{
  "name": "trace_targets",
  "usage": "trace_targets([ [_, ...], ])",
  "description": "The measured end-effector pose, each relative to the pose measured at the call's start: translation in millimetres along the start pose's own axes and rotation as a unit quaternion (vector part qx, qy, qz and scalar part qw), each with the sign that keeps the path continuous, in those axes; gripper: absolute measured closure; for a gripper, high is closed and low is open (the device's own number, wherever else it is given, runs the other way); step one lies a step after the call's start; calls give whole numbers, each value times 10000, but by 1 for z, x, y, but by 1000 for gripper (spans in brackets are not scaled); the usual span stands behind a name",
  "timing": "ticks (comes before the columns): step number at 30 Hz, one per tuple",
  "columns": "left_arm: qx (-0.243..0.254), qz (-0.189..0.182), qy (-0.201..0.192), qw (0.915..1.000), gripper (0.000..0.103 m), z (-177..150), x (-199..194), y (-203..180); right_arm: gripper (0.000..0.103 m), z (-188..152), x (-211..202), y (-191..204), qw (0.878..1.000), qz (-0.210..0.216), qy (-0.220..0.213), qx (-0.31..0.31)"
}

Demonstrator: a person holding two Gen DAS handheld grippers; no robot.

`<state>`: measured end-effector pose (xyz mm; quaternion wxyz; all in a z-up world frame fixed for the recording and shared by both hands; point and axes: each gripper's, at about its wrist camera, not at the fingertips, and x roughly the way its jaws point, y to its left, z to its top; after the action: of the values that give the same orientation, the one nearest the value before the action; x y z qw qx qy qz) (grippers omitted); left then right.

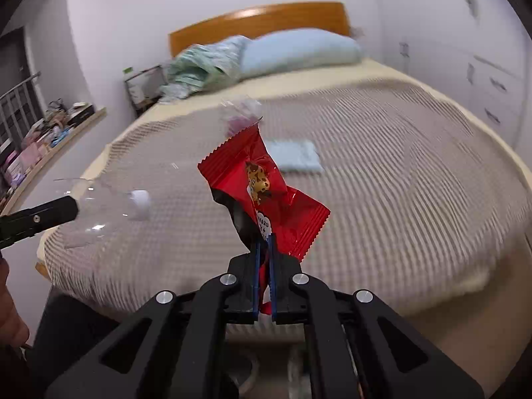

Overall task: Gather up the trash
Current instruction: 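Carry both items over the wastebasket and open both grippers to drop them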

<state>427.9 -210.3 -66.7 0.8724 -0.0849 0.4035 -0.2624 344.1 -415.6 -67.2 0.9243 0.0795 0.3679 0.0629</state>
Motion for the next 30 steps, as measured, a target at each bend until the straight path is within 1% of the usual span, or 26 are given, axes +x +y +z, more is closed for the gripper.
trace_targets([
  [1,9,-44,224,9997,103,-10,13,-8,99,-18,-6,-10,9999,-94,61,119],
  [2,29,-76,539,9985,103,-22,29,-19,99,-39,-9,-22,9993,-203,186,262],
  [3,46,-107,803,9967,103,-32,40,-26,99,-52,-11,-30,9986,-256,281,367],
  [5,142,-216,1143,9931,103,-47,57,-37,99,-87,-12,-50,9955,-371,576,649],
  [6,214,-252,1366,9901,103,-59,68,-44,98,-105,-7,-59,9931,-464,764,754],
  [7,242,-249,1487,9883,103,-65,76,-45,98,-123,-2,-69,9898,-538,972,893],
  [9,260,-239,1806,9829,103,-79,95,-47,98,-155,10,-90,9811,-471,1425,1220],
  [11,244,-197,1987,9796,103,-86,108,-45,98,-184,30,-102,9729,-527,1783,1373],
  [14,214,23,2268,9737,103,-100,129,-38,98,-221,79,-110,9584,-501,2360,1524],
  [17,152,125,2406,9704,103,-103,139,-28,98,-237,123,-108,9504,-425,2672,1536],
  [18,129,171,2455,9692,103,-105,144,-24,98,-243,148,-105,9462,-342,2823,1545],
  [19,117,191,2476,9686,103,-106,147,-23,97,-247,162,-103,9435,-354,2914,1539],
  [22,72,245,2568,9661,103,-112,158,-16,96,-259,209,-88,9358,-165,3257,1342],
  [23,76,251,2604,9651,103,-110,161,-19,88,-261,225,-83,9319,-152,3376,1316],
  [24,94,264,2647,9639,103,-109,166,-20,75,-263,232,-83,9298,-142,3428,1330],
  [25,114,273,2680,9630,103,-108,173,-22,67,-262,239,-81,9289,-106,3429,1394],
  [26,130,269,2710,9621,103,-108,176,-23,53,-258,241,-81,9307,-83,3348,1471],
  [27,155,247,2752,9609,103,-109,180,-25,46,-255,237,-84,9344,-122,3227,1503],
  [28,171,229,2793,9598,103,-110,185,-27,44,-258,230,-91,9372,-131,3132,1530],
  [30,182,174,2891,9570,103,-114,196,-29,43,-253,216,-100,9411,-211,2987,1573],
])
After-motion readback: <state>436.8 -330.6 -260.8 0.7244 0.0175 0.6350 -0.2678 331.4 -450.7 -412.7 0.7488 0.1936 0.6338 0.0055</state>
